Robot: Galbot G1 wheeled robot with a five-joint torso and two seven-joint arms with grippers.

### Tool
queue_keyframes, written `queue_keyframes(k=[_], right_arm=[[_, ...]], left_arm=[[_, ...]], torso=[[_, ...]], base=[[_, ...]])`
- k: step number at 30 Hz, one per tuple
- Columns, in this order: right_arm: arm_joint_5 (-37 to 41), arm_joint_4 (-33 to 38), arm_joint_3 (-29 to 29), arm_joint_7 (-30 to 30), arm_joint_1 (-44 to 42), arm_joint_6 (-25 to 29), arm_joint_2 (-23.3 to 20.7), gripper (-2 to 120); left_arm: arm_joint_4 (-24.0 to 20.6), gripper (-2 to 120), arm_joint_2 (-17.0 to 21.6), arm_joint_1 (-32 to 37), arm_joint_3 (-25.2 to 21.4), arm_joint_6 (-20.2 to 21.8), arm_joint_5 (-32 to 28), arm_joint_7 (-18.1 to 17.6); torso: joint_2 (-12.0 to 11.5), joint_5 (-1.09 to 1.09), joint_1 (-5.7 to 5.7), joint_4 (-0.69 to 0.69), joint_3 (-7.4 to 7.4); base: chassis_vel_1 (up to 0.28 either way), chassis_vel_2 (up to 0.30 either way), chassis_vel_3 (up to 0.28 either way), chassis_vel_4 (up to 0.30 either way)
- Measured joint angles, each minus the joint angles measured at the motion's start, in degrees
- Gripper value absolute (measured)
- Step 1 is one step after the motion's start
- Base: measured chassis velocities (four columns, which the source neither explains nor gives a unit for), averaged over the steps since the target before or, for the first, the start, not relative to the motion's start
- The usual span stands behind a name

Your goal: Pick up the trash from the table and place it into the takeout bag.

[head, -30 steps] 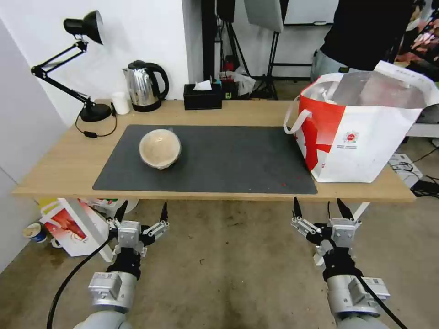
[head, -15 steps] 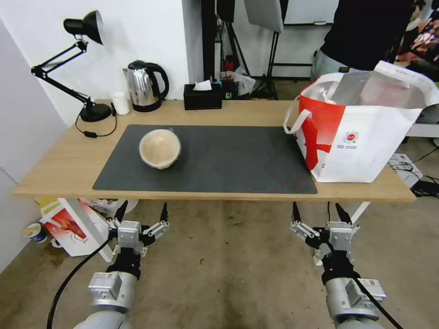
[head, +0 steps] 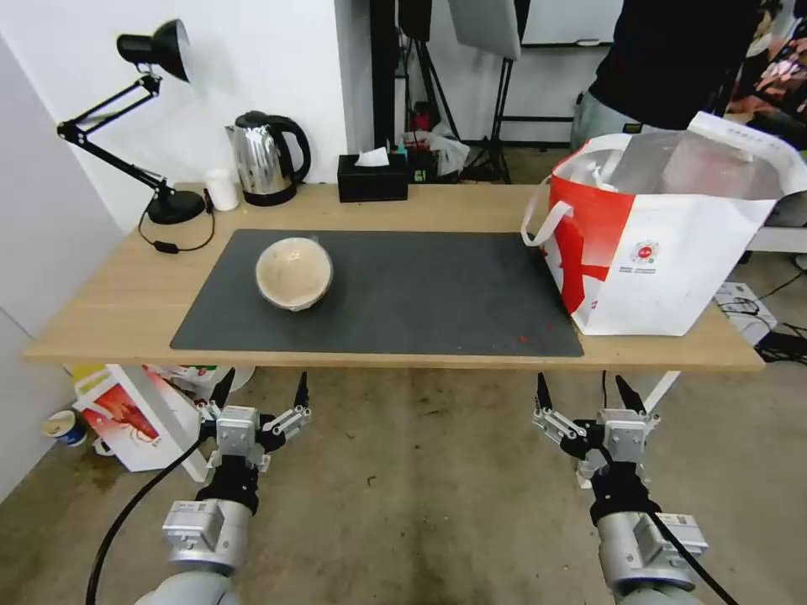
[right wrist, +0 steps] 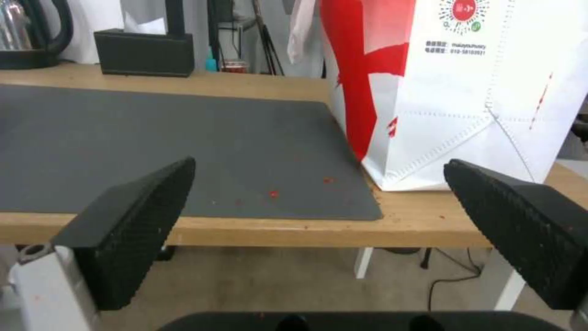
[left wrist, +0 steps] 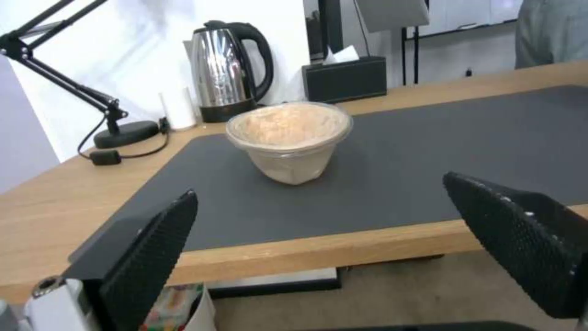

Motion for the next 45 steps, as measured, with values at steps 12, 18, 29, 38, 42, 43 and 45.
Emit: queue_keyframes(k=[12, 18, 29, 38, 42, 43, 45], right_arm=[[0.0, 0.0, 0.0, 0.0, 0.0, 0.0, 0.0, 100], [0.0, 0.0, 0.0, 0.0, 0.0, 0.0, 0.0, 100], [0.0, 0.0, 0.0, 0.0, 0.0, 0.0, 0.0, 100], [0.0, 0.0, 0.0, 0.0, 0.0, 0.0, 0.0, 100], [0.0, 0.0, 0.0, 0.0, 0.0, 0.0, 0.0, 100], [0.0, 0.0, 0.0, 0.0, 0.0, 0.0, 0.0, 100], [0.0, 0.0, 0.0, 0.0, 0.0, 0.0, 0.0, 100]], left_arm=[[0.0, 100, 0.0, 0.0, 0.0, 0.0, 0.0, 0.0], [0.0, 100, 0.0, 0.0, 0.0, 0.0, 0.0, 0.0], [0.0, 100, 0.0, 0.0, 0.0, 0.0, 0.0, 0.0], [0.0, 100, 0.0, 0.0, 0.0, 0.0, 0.0, 0.0], [0.0, 100, 0.0, 0.0, 0.0, 0.0, 0.0, 0.0], [0.0, 100, 0.0, 0.0, 0.0, 0.0, 0.0, 0.0], [0.0, 100, 0.0, 0.0, 0.0, 0.0, 0.0, 0.0]], torso=[[0.0, 0.0, 0.0, 0.0, 0.0], [0.0, 0.0, 0.0, 0.0, 0.0], [0.0, 0.0, 0.0, 0.0, 0.0], [0.0, 0.0, 0.0, 0.0, 0.0], [0.0, 0.0, 0.0, 0.0, 0.0], [0.0, 0.0, 0.0, 0.0, 0.0], [0.0, 0.0, 0.0, 0.0, 0.0]], base=[[0.0, 0.0, 0.0, 0.0], [0.0, 0.0, 0.0, 0.0], [0.0, 0.0, 0.0, 0.0], [0.0, 0.0, 0.0, 0.0], [0.0, 0.0, 0.0, 0.0], [0.0, 0.0, 0.0, 0.0], [0.0, 0.0, 0.0, 0.0]])
